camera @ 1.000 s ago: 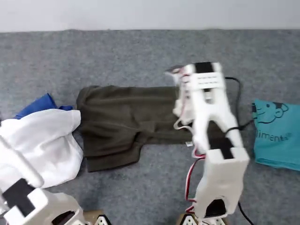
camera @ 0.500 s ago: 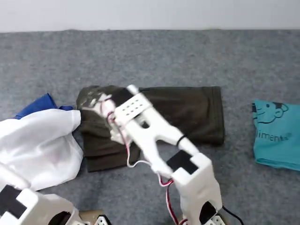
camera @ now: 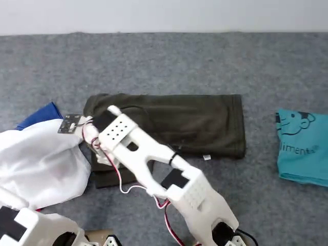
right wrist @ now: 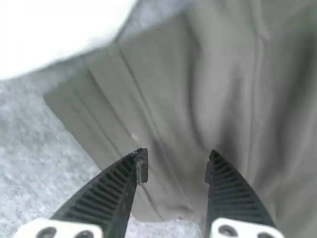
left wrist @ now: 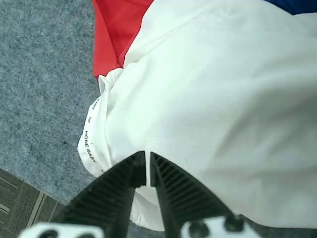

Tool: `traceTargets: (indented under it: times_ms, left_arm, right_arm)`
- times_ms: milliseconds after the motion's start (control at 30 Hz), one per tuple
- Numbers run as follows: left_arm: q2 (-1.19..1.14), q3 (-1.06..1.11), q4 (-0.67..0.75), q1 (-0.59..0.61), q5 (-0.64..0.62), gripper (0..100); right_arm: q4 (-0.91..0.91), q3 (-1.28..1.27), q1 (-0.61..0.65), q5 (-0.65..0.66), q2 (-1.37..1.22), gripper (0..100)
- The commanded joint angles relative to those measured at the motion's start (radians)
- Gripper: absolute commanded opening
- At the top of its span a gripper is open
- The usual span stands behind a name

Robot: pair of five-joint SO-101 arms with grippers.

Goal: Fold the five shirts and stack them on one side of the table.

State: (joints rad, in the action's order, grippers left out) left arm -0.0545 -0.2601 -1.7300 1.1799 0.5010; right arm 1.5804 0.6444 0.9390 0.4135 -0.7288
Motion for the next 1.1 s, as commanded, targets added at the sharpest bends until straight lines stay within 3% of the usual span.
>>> traceTargets:
  times_ms: [0,233,600,800,1067]
  left_arm:
    - [0.008,-0.010,-0.023,0.000,0.009,4]
    - [0.008,-0.010,-0.021,0.000,0.009,4]
    - [0.008,-0.010,-0.021,0.000,0.008,4]
    - [0.008,-0.010,-0.021,0.000,0.008,4]
    - [0.008,-0.010,-0.021,0.000,0.008,4]
  right_arm:
    - [0.067,0.155,0.047,0.005,-0.039,19.9]
    - [0.166,0.287,0.064,0.005,-0.153,19.8]
    - [0.166,0.296,0.059,0.008,-0.251,19.1]
    - [0.170,0.342,0.058,0.011,-0.251,0.6]
    - [0.209,0.417,0.022,0.011,-0.251,1.0]
